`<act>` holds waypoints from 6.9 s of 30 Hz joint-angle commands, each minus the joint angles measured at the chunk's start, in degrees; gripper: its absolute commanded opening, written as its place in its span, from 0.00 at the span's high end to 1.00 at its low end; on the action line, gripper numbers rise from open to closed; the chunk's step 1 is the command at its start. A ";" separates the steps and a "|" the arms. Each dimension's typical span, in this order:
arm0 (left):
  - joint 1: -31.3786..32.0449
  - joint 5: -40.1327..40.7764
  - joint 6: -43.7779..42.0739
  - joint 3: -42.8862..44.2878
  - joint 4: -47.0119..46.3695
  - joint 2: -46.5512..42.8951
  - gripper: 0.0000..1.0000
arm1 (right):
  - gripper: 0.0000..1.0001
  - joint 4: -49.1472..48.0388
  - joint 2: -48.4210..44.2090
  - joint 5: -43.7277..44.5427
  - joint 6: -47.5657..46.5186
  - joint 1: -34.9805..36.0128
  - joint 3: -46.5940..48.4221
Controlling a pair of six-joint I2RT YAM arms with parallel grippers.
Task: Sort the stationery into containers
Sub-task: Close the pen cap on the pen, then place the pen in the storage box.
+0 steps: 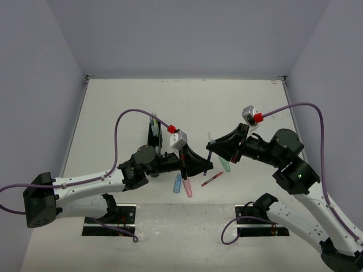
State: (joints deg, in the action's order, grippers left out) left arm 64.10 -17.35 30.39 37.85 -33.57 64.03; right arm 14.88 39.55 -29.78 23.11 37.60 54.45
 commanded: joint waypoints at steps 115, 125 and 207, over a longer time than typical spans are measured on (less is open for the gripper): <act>-11.20 2.73 -0.79 4.96 -11.01 -5.76 1.00 | 1.00 -15.91 8.31 2.63 7.92 1.42 -12.21; -13.98 2.50 1.64 6.56 -11.06 -6.36 1.00 | 1.00 -16.06 6.14 2.93 7.63 1.42 -16.14; -13.12 76.53 9.69 13.16 81.42 -31.95 0.00 | 1.00 -35.86 52.08 32.38 -1.98 22.89 4.50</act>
State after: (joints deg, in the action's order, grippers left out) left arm 51.11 58.75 42.03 51.50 51.23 32.28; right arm -22.26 90.22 -0.58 23.90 60.47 56.62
